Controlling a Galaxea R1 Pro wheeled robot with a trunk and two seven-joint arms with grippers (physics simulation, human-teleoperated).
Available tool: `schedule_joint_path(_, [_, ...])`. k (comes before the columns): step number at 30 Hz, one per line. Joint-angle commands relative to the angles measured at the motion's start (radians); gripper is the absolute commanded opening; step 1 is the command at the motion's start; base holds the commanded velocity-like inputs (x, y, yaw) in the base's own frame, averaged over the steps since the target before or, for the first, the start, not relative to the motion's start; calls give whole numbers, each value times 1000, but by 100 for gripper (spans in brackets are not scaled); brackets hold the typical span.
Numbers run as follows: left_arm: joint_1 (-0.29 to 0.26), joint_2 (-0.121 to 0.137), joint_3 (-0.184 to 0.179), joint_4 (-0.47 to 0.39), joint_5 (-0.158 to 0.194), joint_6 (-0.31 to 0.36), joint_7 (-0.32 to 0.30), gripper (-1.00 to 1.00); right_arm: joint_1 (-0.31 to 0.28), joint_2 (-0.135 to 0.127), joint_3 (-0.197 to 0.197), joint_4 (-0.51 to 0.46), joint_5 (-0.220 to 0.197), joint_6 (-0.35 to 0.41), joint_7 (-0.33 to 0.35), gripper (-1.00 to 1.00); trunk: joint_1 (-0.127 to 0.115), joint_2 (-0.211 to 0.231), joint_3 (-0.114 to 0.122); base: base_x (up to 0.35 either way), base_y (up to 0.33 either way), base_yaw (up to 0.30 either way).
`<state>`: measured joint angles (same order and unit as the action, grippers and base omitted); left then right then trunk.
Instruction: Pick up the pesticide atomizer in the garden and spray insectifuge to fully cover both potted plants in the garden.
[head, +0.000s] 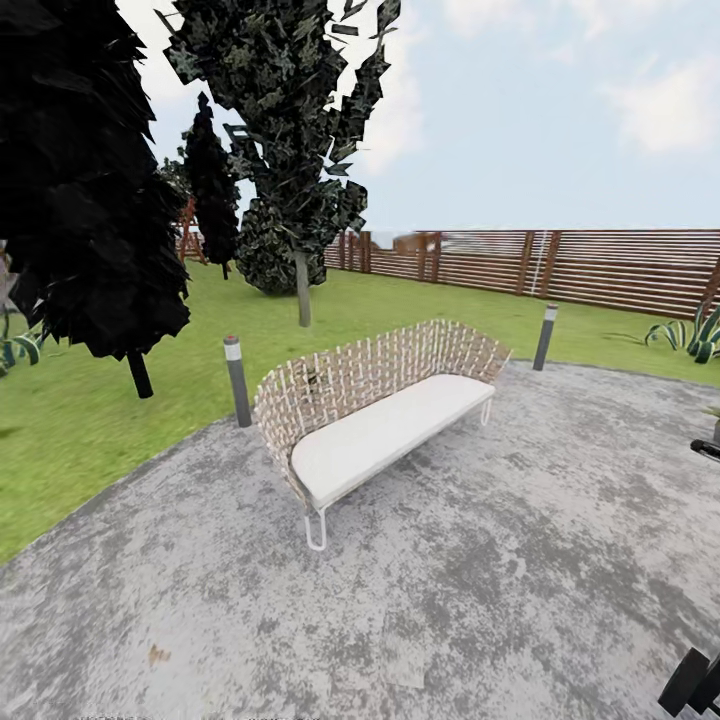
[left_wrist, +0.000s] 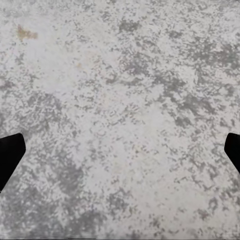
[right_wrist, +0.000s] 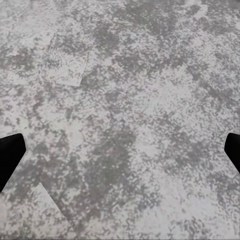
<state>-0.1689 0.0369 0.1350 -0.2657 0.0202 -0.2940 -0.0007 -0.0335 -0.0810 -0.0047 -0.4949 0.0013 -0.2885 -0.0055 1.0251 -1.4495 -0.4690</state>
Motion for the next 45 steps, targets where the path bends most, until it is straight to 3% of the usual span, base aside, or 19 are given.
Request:
schedule_joint_path(1, [-1, 0, 2, 1, 2, -4, 0, 100, 0, 0, 0, 1, 0, -3, -1, 100, 0, -1, -1, 0, 0, 275])
schedule_joint_path(19, [2, 0, 6, -3, 3, -2, 2, 100, 0, 1, 4, 5, 3, -2, -1, 100, 0, -1, -1, 0, 0, 277])
schedule_joint_path(45, [2, 0, 18, -3, 3, -2, 2, 100, 0, 6, 6, 6, 5, -1, 0, 100, 100, -183, -84, 0, 0, 277])
